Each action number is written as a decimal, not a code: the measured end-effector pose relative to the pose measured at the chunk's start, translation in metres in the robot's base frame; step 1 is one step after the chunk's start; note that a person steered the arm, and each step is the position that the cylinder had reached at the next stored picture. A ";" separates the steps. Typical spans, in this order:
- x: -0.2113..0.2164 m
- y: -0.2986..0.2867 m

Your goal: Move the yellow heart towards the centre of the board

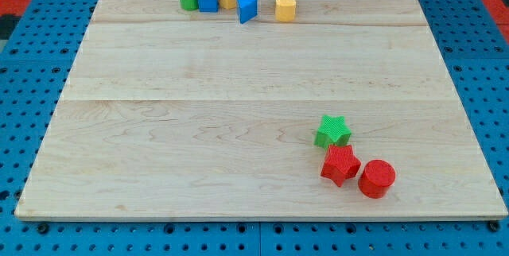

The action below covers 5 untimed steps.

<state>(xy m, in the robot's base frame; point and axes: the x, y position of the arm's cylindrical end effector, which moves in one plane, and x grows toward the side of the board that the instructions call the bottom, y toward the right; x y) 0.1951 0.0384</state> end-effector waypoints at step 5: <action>0.000 0.025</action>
